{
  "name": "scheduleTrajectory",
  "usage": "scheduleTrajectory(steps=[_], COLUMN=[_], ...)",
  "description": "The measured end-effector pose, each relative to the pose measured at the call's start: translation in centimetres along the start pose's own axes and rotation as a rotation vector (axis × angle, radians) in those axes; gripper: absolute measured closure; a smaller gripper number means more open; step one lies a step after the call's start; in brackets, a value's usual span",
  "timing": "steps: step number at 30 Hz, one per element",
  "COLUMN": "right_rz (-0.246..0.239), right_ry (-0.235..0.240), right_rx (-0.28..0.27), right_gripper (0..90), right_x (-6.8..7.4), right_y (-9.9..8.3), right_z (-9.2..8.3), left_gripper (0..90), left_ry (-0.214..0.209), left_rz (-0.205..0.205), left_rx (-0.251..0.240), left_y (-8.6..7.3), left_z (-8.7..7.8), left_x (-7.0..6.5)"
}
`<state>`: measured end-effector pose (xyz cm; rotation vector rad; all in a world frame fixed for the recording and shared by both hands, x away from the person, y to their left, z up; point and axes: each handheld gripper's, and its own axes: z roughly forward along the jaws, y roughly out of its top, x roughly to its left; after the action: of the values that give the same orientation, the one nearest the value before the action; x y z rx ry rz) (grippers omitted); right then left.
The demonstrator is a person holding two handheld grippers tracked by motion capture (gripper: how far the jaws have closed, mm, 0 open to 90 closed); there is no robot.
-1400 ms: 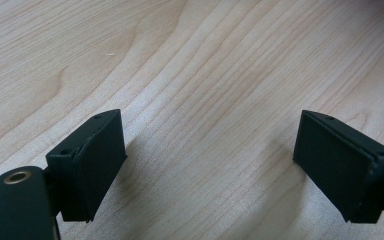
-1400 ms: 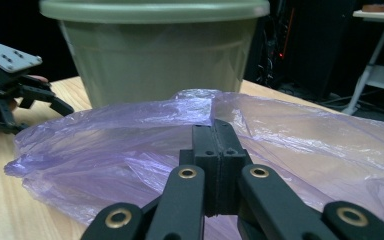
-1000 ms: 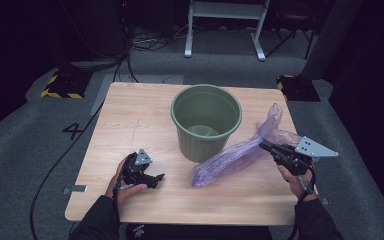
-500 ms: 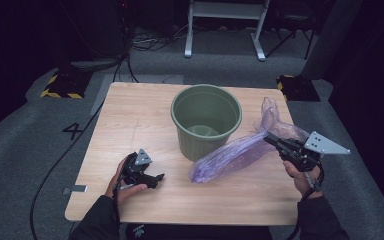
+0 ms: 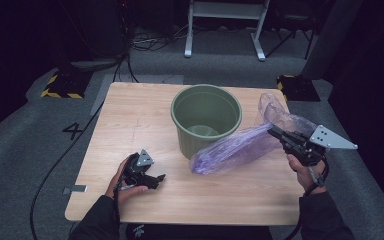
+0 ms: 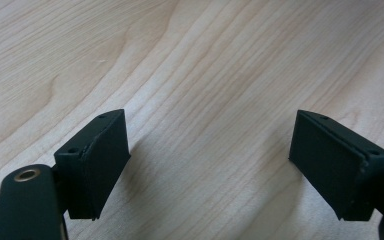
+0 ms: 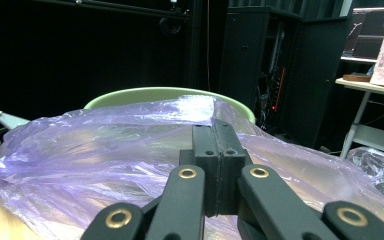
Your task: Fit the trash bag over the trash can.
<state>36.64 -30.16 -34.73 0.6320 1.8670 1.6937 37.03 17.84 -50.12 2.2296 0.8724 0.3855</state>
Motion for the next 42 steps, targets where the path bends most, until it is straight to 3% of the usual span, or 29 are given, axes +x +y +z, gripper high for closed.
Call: scheduleTrajectory(steps=[4, 12, 22, 26, 30, 32, 36, 42], right_rz=[-0.003, -0.013, -0.027, -0.03, -0.041, -0.042, -0.044, -0.052], right_ry=[-0.012, -0.043, -0.085, -0.094, -0.115, -0.124, -0.141, -0.15], right_rx=[0.0, 0.014, 0.052, 0.052, 0.056, 0.062, 0.073, 0.093], right_gripper=[90.0, 90.0, 90.0, 90.0, 90.0, 90.0, 90.0, 90.0], right_x=[-0.2, -0.9, -1.8, -1.9, -2.1, -2.3, -2.4, -2.4], right_y=[0.3, 1.3, 2.2, 2.8, 3.7, 3.9, 4.2, 4.2], right_z=[0.1, 0.7, 2.6, 3.3, 3.7, 3.8, 4.1, 4.7], left_gripper=[15.9, 16.3, 17.1, 17.8, 18.4, 18.4, 18.5, 18.9], left_ry=[-0.012, -0.024, -0.009, -0.011, -0.013, -0.012, -0.044, -0.064], left_rz=[0.03, 0.058, 0.064, 0.073, 0.102, 0.117, 0.159, 0.193], left_rx=[-0.007, -0.094, -0.146, -0.188, -0.254, -0.264, -0.326, -0.383], left_y=[0.3, 1.5, 2.5, 3.1, 4.3, 4.5, 6.0, 7.6], left_z=[-0.1, -1.5, -2.6, -3.6, -5.0, -5.2, -6.5, -7.7], left_x=[-0.5, -1.4, -0.8, -1.0, -2.3, -2.6, -4.1, -5.5])
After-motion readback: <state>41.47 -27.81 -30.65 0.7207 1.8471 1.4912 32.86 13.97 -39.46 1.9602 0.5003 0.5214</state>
